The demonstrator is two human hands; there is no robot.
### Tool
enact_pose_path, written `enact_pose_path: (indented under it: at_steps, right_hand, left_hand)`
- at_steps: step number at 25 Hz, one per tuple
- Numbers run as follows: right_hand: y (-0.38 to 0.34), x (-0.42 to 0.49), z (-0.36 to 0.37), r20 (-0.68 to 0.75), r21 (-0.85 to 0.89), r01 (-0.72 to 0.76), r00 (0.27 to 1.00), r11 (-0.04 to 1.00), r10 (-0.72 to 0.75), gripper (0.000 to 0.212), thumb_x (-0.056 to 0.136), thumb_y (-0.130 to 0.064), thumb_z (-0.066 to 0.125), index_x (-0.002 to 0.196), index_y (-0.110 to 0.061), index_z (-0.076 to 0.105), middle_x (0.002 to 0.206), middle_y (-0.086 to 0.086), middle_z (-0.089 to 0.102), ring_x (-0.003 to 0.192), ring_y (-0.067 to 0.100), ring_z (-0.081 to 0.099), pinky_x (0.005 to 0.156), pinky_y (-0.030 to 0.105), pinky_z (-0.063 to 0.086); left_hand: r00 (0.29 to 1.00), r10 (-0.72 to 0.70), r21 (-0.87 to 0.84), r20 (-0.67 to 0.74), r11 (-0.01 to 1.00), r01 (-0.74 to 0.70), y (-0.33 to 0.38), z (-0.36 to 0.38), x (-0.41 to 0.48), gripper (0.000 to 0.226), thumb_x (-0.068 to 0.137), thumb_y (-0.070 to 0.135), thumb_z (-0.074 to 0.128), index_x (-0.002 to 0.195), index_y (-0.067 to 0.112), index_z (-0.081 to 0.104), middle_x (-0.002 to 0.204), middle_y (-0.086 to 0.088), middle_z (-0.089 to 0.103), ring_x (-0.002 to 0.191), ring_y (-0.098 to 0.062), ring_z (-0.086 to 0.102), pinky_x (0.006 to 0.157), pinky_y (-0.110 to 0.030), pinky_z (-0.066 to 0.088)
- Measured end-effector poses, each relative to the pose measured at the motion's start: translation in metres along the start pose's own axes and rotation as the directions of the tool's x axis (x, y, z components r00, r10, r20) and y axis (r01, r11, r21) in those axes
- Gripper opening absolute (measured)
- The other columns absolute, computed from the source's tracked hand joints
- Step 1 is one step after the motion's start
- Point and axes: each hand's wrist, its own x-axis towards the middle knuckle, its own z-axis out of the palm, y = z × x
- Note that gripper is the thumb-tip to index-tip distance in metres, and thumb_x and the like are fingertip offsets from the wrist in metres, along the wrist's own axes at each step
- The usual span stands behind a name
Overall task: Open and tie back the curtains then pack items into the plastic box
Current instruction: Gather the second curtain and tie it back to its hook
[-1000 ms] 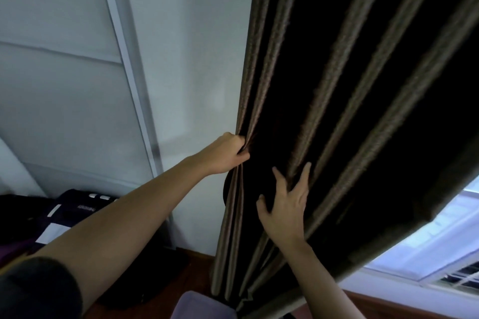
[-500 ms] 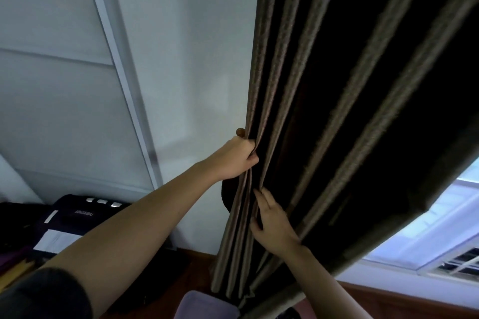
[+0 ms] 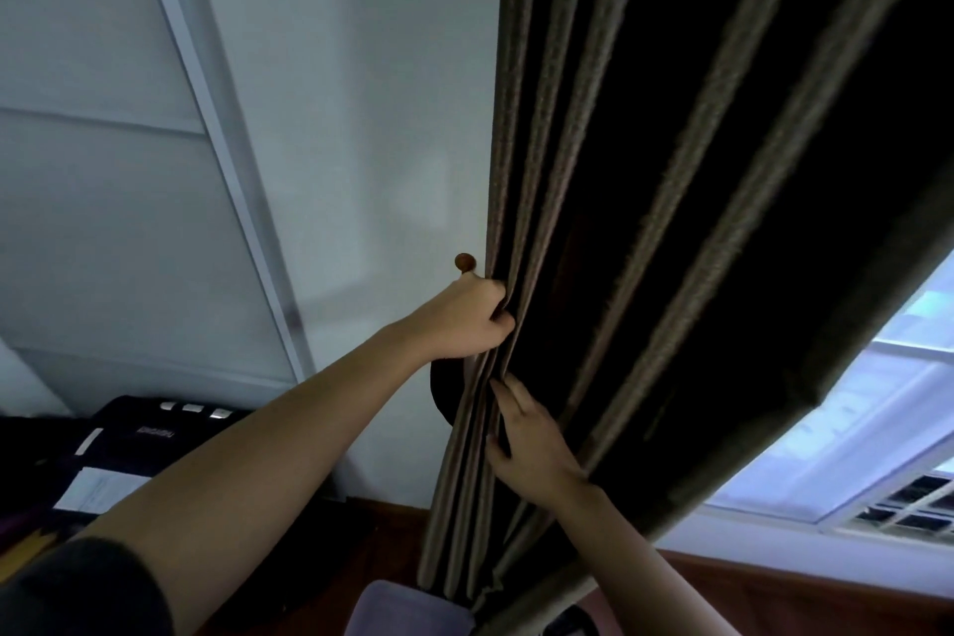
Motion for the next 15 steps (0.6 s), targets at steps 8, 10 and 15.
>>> enact_pose_path:
  at_steps: [8, 10, 15]
  right_hand:
    - [0.006, 0.002, -0.001, -0.006, -0.072, 0.026, 1.000, 0.997, -0.027, 0.063, 0.087, -0.024, 0.050, 0.146, -0.014, 0.028, 0.155, 0.003, 0.019, 0.138, 0.024, 0.029, 0.116, 0.035, 0.023]
    - [0.008, -0.002, -0.005, -0.115, -0.163, 0.025, 0.992, 0.986, -0.044, 0.058, 0.084, -0.027, 0.052, 0.139, -0.020, 0.040, 0.155, 0.005, 0.020, 0.142, 0.025, 0.022, 0.117, 0.045, 0.018]
    - [-0.004, -0.003, -0.016, -0.564, -0.008, -0.257, 0.799, 0.967, 0.207, 0.067, 0.079, -0.024, 0.063, 0.140, -0.027, 0.035, 0.154, 0.025, -0.007, 0.139, 0.045, 0.013, 0.111, 0.054, 0.020]
  left_hand:
    - [0.997, 0.003, 0.006, -0.078, 1.000, -0.002, 0.008, 0.005, -0.003, 0.027, 0.090, 0.030, 0.059, 0.078, 0.006, 0.056, 0.067, -0.002, 0.056, 0.055, -0.010, 0.054, 0.051, -0.020, 0.040]
    - [0.993, -0.031, 0.014, -0.113, 0.999, 0.033, 0.006, 0.007, -0.002, 0.030, 0.090, 0.018, 0.055, 0.064, 0.010, 0.044, 0.061, 0.000, 0.048, 0.054, -0.015, 0.051, 0.051, -0.021, 0.036]
    - [0.992, -0.042, 0.012, -0.120, 0.999, 0.044, 0.004, 0.003, -0.004, 0.039, 0.090, 0.013, 0.053, 0.057, 0.022, 0.033, 0.060, 0.003, 0.042, 0.053, -0.013, 0.047, 0.048, -0.016, 0.030]
